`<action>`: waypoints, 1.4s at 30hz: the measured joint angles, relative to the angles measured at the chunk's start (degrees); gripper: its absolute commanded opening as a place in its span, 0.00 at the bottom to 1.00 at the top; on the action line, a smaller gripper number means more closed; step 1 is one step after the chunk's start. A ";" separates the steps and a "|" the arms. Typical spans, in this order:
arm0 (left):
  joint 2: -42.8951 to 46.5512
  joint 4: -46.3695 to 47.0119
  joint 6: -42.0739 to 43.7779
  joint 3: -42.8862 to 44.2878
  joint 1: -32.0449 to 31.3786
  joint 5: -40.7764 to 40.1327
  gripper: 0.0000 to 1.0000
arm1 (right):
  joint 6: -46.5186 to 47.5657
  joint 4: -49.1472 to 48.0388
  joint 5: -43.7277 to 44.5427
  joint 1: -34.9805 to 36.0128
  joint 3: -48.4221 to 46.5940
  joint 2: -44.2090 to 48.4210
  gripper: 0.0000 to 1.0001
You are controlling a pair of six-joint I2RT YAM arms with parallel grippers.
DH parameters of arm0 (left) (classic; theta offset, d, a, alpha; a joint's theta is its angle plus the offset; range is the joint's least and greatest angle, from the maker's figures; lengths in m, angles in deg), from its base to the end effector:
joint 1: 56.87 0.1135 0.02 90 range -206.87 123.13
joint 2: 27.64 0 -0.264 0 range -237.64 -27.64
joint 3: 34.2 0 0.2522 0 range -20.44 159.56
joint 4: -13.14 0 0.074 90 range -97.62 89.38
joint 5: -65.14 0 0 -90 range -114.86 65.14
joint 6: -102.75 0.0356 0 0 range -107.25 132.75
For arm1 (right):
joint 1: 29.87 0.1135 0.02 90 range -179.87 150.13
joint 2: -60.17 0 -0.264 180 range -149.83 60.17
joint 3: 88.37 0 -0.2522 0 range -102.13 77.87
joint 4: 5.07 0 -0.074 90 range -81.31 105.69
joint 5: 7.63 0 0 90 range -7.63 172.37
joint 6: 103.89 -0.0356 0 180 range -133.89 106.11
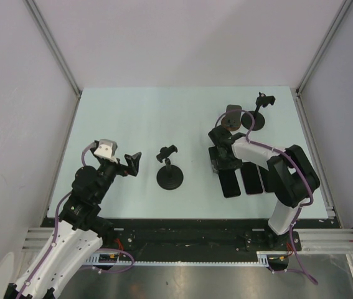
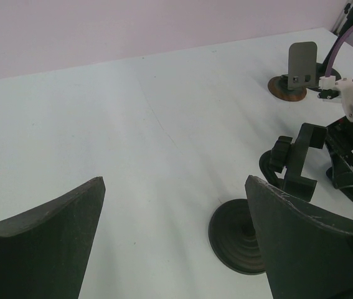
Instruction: Remove the phone from the phone stand
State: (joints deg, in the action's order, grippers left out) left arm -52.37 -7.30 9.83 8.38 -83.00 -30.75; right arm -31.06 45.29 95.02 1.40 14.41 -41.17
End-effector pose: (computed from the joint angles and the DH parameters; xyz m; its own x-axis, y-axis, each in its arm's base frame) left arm 0.1179 -0.0538 0.2963 -0.0581 -0.0279 -0.9979 0.3435 0.9380 -0.0463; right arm 0.2871 0.1652 0.1645 -0.9216 -0.2227 -0.3179 -0.1929 0.9735 -0.1226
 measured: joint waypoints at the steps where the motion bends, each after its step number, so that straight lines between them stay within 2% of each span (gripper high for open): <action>1: 0.00 -0.02 0.00 0.00 0.00 0.00 1.00 | 0.15 -0.13 0.02 -0.31 0.09 0.09 0.73; 11: -0.24 -0.02 0.00 0.00 -0.02 0.00 1.00 | 0.94 -0.85 0.15 -3.28 0.90 0.79 0.74; 22: -0.59 -0.04 0.00 0.00 -0.26 0.02 1.00 | 0.87 -0.96 1.09 -3.43 1.42 1.29 0.77; 28: -0.76 -0.07 0.00 0.00 -0.37 0.04 1.00 | 0.90 -0.81 2.01 -3.65 1.81 1.70 0.81; 33: -0.76 -0.07 0.00 0.00 -0.39 0.04 1.00 | 0.92 -0.85 2.36 -3.69 2.45 2.47 0.89; 38: -0.76 -0.07 0.00 0.00 -0.39 0.04 1.00 | 2.64 -0.33 1.66 -2.67 3.96 5.99 0.89; 42: -0.79 -0.07 0.00 0.00 -0.39 0.07 1.00 | 5.35 -1.97 -2.78 -0.92 3.98 12.92 0.89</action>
State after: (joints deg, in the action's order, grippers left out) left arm -53.16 -7.36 9.83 8.38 -83.39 -30.68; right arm -25.70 43.32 92.24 0.48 18.39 -28.25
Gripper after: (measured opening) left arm 0.996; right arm 0.890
